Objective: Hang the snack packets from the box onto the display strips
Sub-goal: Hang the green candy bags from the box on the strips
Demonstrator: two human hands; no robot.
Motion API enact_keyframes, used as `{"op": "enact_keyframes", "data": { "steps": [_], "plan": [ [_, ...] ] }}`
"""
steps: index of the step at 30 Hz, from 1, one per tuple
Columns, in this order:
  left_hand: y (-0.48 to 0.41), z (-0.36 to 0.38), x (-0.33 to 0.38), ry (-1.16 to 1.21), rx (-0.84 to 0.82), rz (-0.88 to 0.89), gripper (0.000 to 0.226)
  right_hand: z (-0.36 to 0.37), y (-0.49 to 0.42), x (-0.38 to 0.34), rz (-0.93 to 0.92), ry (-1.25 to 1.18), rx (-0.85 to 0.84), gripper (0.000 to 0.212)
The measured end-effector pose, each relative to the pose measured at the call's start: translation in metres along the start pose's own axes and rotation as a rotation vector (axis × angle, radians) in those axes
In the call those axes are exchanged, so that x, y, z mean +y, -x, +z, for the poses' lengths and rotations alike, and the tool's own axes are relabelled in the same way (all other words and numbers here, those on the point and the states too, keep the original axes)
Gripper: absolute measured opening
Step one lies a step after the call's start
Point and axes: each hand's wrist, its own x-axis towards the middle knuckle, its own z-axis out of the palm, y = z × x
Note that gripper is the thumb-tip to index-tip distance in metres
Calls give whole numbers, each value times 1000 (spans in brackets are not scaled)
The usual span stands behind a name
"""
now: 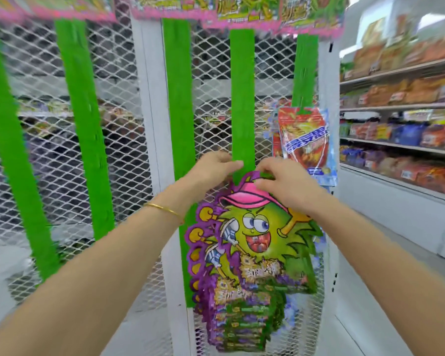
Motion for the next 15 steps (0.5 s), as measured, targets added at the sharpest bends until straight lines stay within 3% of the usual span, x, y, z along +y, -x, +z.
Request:
{"op": "enact_keyframes", "data": {
  "steps": [9,15],
  "plan": [
    [-1,-1,0,65,24,-73,25,10,-12,-9,43,-9,102,18],
    [1,-1,-2,41,73,-55,32,19,-11,-9,43,-45,64,20]
  ]
}}
